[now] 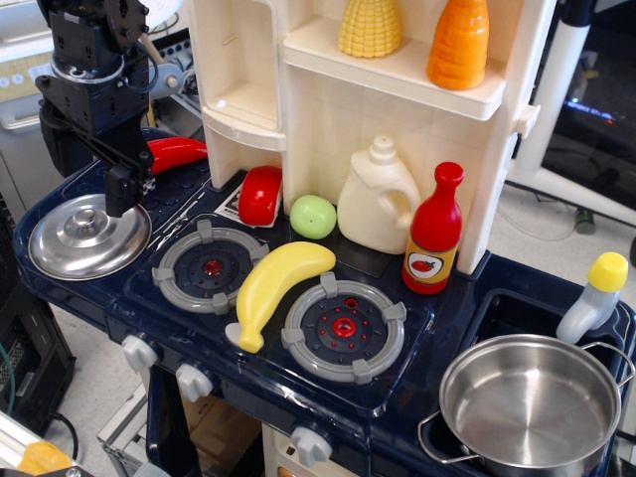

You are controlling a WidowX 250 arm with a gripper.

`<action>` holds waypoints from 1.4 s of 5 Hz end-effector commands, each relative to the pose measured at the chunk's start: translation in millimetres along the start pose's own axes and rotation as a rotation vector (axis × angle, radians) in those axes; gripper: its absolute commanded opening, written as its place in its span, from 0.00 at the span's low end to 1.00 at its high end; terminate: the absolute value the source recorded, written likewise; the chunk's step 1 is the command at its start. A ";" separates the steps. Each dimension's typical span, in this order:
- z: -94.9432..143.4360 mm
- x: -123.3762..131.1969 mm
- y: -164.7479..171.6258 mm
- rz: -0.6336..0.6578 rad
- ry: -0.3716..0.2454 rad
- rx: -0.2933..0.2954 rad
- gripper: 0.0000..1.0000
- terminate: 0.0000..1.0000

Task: Put lid on pot or pan

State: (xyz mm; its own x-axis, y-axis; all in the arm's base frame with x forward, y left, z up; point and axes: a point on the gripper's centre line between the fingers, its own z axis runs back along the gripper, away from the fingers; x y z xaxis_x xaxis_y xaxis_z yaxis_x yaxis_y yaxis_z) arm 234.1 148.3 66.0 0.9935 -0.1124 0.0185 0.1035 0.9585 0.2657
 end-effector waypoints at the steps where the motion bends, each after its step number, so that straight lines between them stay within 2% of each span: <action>1: -10.8 5.5 18.9 -0.031 -0.073 0.031 1.00 0.00; 2: -23.2 -0.2 24.6 -0.061 -0.108 0.015 1.00 0.00; 4: -36.4 -3.9 28.4 -0.114 -0.115 -0.035 1.00 0.00; 5: -36.6 -3.9 28.6 -0.115 -0.117 -0.047 0.00 0.00; 7: -34.0 -6.4 26.7 -0.102 -0.135 -0.038 0.00 0.00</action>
State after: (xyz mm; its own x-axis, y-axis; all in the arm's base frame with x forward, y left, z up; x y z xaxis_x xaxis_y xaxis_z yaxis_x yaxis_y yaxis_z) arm 226.4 175.2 32.2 0.9702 -0.2257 0.0875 0.2065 0.9603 0.1877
